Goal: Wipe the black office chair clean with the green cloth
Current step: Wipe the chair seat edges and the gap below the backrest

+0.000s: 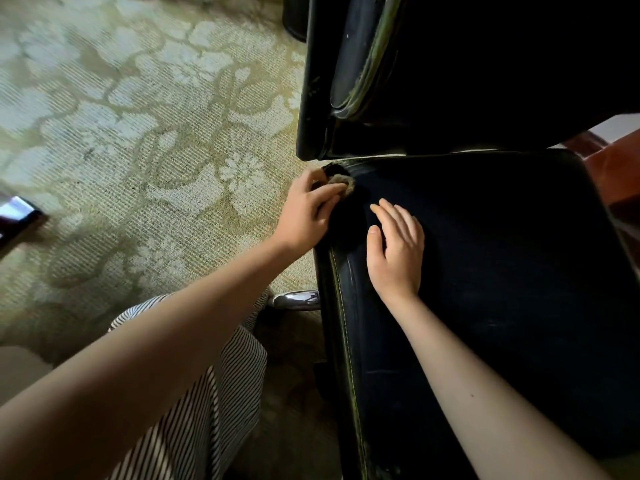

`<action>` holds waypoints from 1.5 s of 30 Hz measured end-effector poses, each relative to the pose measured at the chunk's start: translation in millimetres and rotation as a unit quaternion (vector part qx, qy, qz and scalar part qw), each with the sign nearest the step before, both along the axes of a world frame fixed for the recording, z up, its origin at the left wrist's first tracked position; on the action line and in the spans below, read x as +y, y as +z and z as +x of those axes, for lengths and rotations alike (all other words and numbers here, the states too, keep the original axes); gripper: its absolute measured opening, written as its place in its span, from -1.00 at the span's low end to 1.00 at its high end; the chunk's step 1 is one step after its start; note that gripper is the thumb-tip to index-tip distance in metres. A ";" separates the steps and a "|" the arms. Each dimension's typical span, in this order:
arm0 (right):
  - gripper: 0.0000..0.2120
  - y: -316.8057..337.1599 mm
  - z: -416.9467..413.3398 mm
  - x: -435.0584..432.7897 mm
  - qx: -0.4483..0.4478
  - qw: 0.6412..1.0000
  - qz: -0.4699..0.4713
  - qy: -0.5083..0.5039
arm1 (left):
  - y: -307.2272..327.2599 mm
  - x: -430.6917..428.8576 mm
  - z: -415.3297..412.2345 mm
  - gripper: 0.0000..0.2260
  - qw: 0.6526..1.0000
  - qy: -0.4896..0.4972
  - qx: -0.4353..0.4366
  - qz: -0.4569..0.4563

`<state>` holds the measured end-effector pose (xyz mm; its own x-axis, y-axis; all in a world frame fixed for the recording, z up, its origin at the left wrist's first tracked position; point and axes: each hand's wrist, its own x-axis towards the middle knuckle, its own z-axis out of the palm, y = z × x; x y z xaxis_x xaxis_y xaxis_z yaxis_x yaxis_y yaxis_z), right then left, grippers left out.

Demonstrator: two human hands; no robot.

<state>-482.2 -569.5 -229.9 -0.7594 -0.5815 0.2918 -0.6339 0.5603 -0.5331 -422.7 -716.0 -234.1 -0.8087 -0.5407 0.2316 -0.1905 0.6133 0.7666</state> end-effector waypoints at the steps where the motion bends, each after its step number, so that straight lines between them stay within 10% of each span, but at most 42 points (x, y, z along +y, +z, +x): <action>1: -0.57 -0.2 -0.3 -0.2 0.001 1.000 0.000 0.000 | -1.8 3.6 3.2 -0.71 1.000 -0.009 -0.002 -0.018; 12: -0.55 4.9 0.2 2.1 -0.031 1.000 -0.005 0.000 | 1.3 51.0 51.3 -0.72 0.986 -0.149 0.008 -0.079; 20: -0.46 17.0 21.3 21.5 -0.043 0.996 0.072 0.010 | 6.6 32.9 55.8 -0.74 0.952 0.161 0.003 0.259; 45: -0.42 5.3 32.3 19.1 -0.018 0.988 0.147 -0.033 | -17.8 104.3 92.7 -0.68 0.911 0.113 -0.018 0.396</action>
<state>-449.8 -550.4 -224.6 -0.8057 -0.5854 0.0902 -0.5742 0.7346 -0.3616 -329.9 -611.7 -251.9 -0.6559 -0.6802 -0.3274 -0.2771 -0.1865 0.9426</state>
